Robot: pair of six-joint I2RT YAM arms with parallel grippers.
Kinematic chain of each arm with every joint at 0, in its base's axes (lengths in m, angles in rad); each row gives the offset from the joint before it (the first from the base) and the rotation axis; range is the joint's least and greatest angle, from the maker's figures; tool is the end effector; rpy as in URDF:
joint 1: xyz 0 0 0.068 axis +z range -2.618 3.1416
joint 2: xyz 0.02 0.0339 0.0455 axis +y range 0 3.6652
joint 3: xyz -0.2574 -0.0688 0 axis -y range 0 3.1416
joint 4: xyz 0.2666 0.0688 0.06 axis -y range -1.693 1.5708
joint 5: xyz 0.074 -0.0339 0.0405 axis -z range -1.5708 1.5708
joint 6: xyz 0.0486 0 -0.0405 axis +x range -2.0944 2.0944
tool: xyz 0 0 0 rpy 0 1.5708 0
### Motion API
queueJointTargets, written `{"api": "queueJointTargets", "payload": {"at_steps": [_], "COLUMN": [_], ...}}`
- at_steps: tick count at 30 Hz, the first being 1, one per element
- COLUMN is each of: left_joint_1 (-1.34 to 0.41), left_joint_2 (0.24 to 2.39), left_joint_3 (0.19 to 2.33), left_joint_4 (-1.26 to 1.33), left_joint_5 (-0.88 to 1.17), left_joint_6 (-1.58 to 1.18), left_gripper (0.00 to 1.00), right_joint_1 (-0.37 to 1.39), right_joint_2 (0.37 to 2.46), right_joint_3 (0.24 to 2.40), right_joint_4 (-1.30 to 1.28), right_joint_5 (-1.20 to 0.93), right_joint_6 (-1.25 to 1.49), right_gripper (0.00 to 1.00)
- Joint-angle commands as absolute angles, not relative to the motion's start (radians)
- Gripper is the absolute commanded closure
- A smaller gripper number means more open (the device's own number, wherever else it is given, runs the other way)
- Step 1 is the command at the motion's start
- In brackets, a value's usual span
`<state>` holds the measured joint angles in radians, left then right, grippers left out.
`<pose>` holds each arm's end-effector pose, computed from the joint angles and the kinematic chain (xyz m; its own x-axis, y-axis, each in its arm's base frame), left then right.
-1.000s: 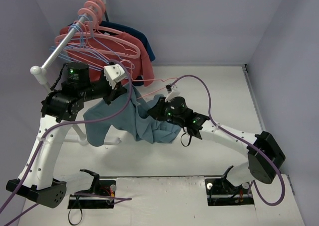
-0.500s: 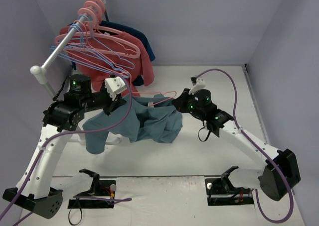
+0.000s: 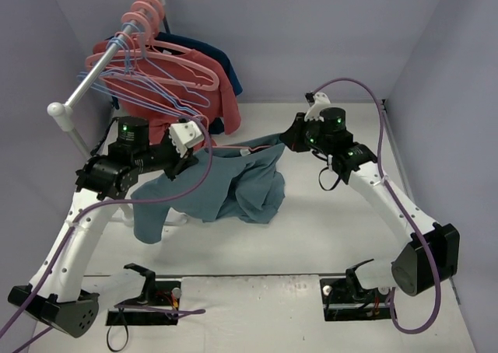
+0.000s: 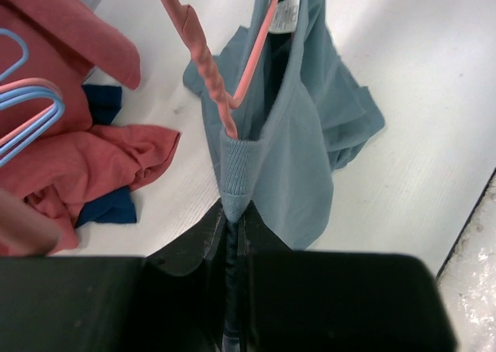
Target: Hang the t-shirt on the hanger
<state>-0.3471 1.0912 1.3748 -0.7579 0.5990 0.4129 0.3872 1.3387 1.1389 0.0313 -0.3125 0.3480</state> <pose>0.2182 -0.1081 0.4219 -0.0914 0.3855 -0.9182 0.8617 0.4928 0.1211 0.3208 0.1470 0.3497 -0.3642 0.2019 -0.9092 -0.5486 0.7423 0.3847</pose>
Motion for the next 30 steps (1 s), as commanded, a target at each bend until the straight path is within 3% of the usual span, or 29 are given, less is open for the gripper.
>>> {"api": "queueJointTargets", "payload": {"at_steps": [1,9,22,25,30], "left_joint_1": [-0.372,-0.603,-0.607,-0.607,-0.605], "left_joint_2": [1.133,1.239,1.239,1.207,1.117], "left_joint_3": [1.489,1.727,1.955,1.905,1.696], "left_joint_4": [-0.707,-0.7,-0.679,-0.674,-0.651], "left_joint_5": [0.501,0.32,0.424,0.429,0.432], "left_joint_6": [0.43,0.433,0.408,0.406,0.389], "left_gripper": [1.0,1.0,1.0,1.0,1.0], "right_joint_1": [0.388,0.529,0.693,0.721,0.712], "right_joint_2": [1.349,1.412,1.459,1.442,1.357], "right_joint_3": [1.259,1.485,1.926,1.91,1.649], "right_joint_4": [0.003,-0.085,-0.121,-0.122,-0.123], "right_joint_5": [-0.279,-0.205,-0.253,-0.244,-0.167], "right_joint_6": [0.261,0.205,0.024,-0.071,-0.224], "right_gripper": [1.0,1.0,1.0,1.0,1.0]}}
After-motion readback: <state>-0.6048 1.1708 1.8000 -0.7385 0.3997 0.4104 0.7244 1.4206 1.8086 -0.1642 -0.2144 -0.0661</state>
